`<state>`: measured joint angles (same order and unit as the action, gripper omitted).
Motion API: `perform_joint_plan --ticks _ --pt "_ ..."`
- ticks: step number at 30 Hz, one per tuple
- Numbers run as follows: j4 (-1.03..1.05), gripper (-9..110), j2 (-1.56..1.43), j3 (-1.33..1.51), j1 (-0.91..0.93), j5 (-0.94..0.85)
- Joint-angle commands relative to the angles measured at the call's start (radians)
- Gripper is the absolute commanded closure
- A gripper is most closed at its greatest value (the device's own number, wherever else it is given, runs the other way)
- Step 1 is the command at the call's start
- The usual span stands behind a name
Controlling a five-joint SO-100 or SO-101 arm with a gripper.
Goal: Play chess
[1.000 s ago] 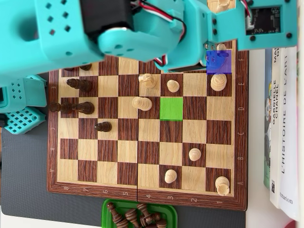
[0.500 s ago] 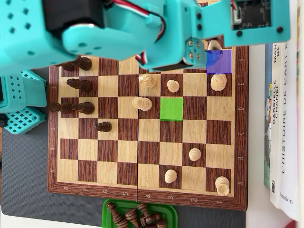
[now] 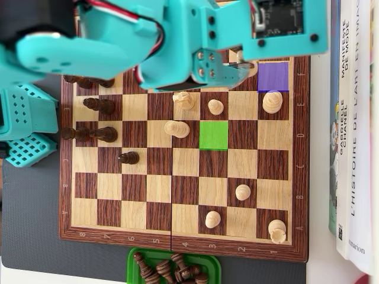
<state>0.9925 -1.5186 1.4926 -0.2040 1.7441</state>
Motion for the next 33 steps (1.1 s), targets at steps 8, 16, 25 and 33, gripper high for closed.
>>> perform_joint_plan --ticks 8,16,25,33 --pt "0.002 96 -0.175 0.098 0.06 -0.002" --pt "0.003 96 -0.244 0.163 0.117 -0.005" --pt "0.003 96 -0.285 0.244 0.192 -0.006" --pt "-0.005 96 -0.296 0.288 0.247 -0.046"
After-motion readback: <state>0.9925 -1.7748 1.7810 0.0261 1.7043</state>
